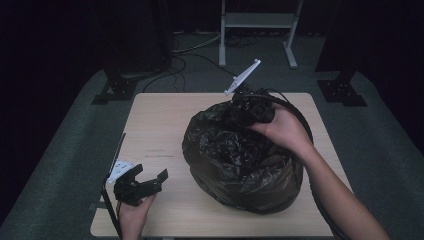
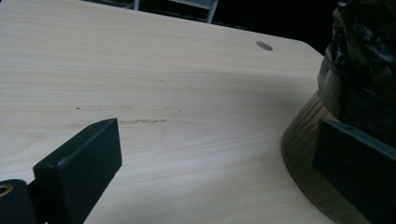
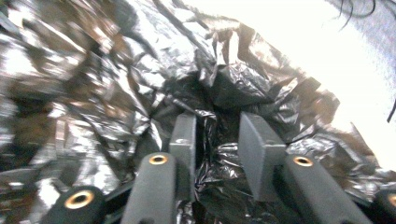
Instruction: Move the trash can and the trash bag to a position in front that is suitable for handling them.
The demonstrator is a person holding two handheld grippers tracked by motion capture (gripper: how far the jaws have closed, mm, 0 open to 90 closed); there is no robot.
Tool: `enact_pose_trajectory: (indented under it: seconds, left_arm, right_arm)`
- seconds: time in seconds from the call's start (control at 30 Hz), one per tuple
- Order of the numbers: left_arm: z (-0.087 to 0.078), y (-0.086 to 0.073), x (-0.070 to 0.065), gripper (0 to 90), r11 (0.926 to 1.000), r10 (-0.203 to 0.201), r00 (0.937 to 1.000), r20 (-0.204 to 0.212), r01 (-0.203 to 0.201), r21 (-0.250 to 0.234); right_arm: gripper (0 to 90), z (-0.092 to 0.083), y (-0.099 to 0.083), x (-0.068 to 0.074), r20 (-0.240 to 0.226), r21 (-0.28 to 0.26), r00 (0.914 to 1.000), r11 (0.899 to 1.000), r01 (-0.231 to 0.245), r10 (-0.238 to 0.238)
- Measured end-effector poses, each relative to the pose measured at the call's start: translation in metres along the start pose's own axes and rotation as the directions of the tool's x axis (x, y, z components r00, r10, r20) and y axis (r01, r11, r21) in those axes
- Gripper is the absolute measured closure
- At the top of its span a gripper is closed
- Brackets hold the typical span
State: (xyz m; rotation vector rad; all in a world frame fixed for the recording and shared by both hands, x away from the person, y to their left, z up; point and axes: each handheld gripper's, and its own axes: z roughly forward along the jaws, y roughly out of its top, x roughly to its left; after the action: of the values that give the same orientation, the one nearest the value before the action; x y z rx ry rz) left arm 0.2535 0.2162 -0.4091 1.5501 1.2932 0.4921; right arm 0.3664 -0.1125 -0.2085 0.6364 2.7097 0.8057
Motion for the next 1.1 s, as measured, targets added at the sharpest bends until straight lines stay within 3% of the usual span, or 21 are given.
enact_pose_trajectory:
  seconds: [0.17,0.33,0.57,0.77,0.83,0.87,0.9,1.0,1.1]
  left_arm:
    - [-0.001,0.000,0.000,0.9,1.0000,-0.002,1.0000,-0.001,0.002,-0.003]
    - [-0.001,0.001,0.000,0.9,1.0000,-0.006,1.0000,0.002,0.006,-0.005]
    - [-0.003,0.001,0.001,0.9,0.9999,-0.008,1.0000,0.002,0.008,-0.012]
    - [-0.001,0.001,0.001,0.9,0.9999,-0.008,1.0000,0.005,0.008,-0.009]
    - [-0.001,0.000,0.000,0.9,0.9999,-0.010,0.9999,0.008,0.010,-0.010]
    - [-0.001,0.001,0.000,0.9,0.9999,-0.008,0.9999,0.009,0.008,-0.008]
    - [-0.001,0.001,0.000,0.9,0.9999,-0.007,0.9999,0.009,0.007,-0.009]
    - [-0.002,0.001,0.000,0.9,0.9999,-0.009,0.9999,0.008,0.009,-0.010]
    - [-0.002,0.001,0.000,0.9,0.9999,-0.011,0.9999,0.009,0.011,-0.011]
  right_arm:
    - [58.5,-0.014,0.006,0.009,-0.022,-0.069,0.9997,0.998,0.007,-0.008]
    - [59.9,-0.007,0.014,0.020,-0.060,-0.073,0.9975,0.997,0.031,-0.036]
    - [83.4,0.026,0.017,0.035,-0.149,0.023,0.9854,0.996,0.086,-0.082]
    - [88.4,0.040,0.010,0.039,-0.201,0.093,0.9758,0.990,0.106,-0.086]
    - [86.2,0.039,0.009,0.039,-0.198,0.098,0.9761,0.989,0.110,-0.089]
    - [82.0,0.037,0.009,0.038,-0.190,0.094,0.9781,0.990,0.105,-0.085]
    - [72.1,0.032,0.009,0.037,-0.160,0.073,0.9843,0.994,0.087,-0.074]
    - [69.2,0.022,0.008,0.034,-0.136,0.040,0.9886,0.997,0.071,-0.065]
    - [67.2,0.001,0.007,0.031,-0.114,-0.026,0.9924,0.999,0.044,-0.047]
